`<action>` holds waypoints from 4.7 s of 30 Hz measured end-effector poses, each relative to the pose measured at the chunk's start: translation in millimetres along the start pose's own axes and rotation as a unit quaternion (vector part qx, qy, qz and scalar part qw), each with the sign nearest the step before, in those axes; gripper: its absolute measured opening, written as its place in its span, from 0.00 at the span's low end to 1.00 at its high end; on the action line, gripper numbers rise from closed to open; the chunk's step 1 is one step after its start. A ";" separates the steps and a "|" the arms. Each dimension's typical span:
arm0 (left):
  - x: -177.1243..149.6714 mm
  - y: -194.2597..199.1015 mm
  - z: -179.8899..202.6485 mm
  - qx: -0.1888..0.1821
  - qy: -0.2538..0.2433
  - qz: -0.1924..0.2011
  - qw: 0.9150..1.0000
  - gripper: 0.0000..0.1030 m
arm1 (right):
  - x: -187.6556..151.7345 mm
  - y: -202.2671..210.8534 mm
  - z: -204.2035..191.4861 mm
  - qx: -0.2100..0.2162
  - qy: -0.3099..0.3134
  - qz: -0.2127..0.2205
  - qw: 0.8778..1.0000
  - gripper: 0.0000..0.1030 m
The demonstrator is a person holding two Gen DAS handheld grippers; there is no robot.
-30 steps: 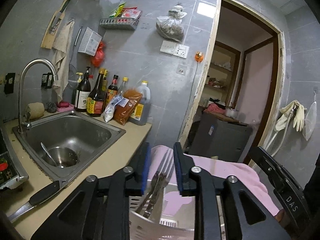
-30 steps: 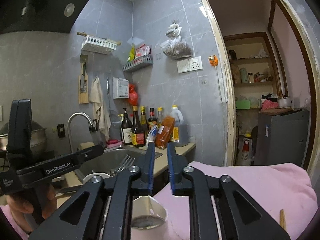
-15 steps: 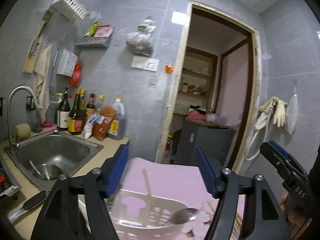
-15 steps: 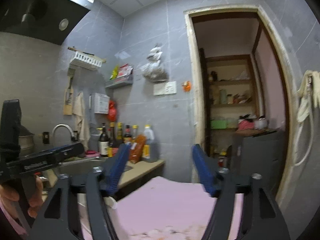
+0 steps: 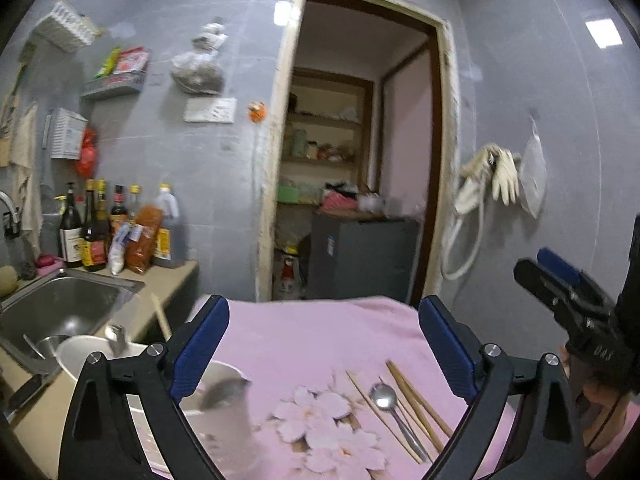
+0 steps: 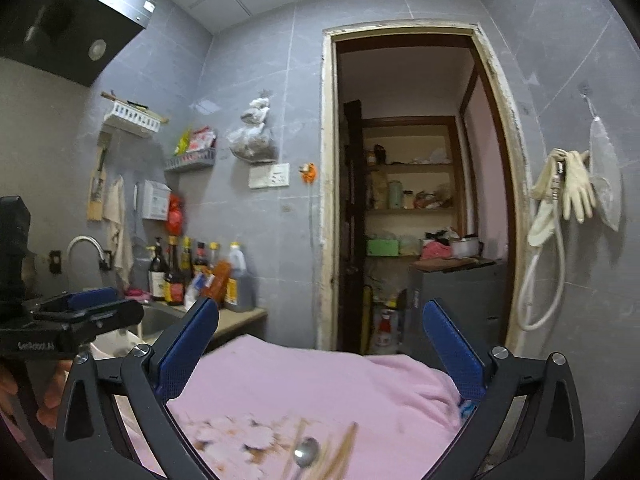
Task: Organize utensils
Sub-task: 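Close the left gripper on a chopstick while the right gripper moves toward the chopsticks, then lift the chopstick with the left gripper while the right gripper lifts another chopstick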
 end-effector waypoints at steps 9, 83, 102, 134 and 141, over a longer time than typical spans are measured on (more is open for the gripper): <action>-55.1 -40.4 45.0 -0.027 -0.038 -0.094 0.994 0.90 | -38.5 2.1 43.9 -0.032 -0.003 -0.065 0.997 1.00; -167.9 -98.4 30.5 -0.057 0.041 -0.403 0.913 0.02 | -200.3 -76.1 46.8 0.054 -0.177 -0.481 0.857 0.05; -89.1 -32.1 28.7 -0.020 0.031 -0.158 0.987 0.02 | -84.3 8.0 -8.9 0.006 -0.051 -0.162 0.985 0.05; 40.2 39.8 -203.5 0.126 0.116 0.084 0.982 0.02 | 37.1 -120.6 -148.9 0.196 -0.174 0.054 0.964 0.05; 17.0 24.4 -223.5 0.152 0.142 0.073 0.976 0.02 | 16.4 -148.2 -144.1 0.186 -0.193 0.026 0.963 0.05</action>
Point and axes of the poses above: each gripper's, at about its wrist camera, not at the fingertips, and y roughly against the way its jaws point, z to its right, x to its top, the point moved 8 cm from there along -y, roughly the way its jaws point, and after that the axes turned 4 degrees about x, right-handed, at the moved point
